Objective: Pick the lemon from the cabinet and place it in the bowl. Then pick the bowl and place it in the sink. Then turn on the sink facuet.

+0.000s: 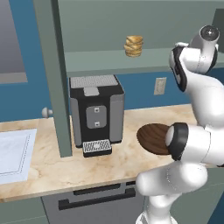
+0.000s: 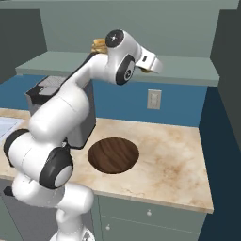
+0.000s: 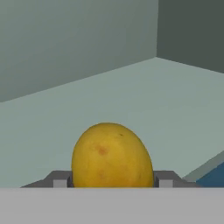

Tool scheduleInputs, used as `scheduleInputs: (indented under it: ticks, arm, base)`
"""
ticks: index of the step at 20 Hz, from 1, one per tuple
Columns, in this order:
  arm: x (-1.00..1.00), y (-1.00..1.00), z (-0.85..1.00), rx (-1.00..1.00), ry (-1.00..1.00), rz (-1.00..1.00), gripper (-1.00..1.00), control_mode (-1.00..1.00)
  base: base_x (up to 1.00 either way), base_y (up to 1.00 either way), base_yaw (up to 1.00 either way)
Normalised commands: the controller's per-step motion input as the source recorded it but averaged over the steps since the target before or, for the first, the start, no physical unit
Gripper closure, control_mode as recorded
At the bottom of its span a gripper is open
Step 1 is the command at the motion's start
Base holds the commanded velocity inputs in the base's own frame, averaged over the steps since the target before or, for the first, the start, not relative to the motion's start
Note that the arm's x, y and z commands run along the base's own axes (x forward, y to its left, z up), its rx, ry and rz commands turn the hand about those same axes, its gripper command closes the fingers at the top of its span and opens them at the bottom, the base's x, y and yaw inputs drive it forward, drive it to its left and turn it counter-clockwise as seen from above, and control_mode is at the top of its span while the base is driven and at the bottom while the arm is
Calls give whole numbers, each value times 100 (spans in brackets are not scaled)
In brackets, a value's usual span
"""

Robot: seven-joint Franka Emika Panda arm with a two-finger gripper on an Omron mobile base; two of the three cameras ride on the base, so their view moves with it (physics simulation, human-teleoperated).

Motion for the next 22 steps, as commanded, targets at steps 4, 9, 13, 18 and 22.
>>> scheduleInputs:
  ticks: [4,9,13,18,22]
  arm:
    - [-100,20,0,-3,5,0,100,-100]
    - [-100,18,0,0,3,0,100,-100]
    - [-100,22,0,0,5,0,100,-100]
    - [-100,32,-15,0,13,1,100,-100]
    - [-100,38,-50,0,11,3,100,-100]
  base:
    - [0,0,0]
    - [0,0,0]
    - [0,0,0]
    - [0,0,0]
    - [0,0,0]
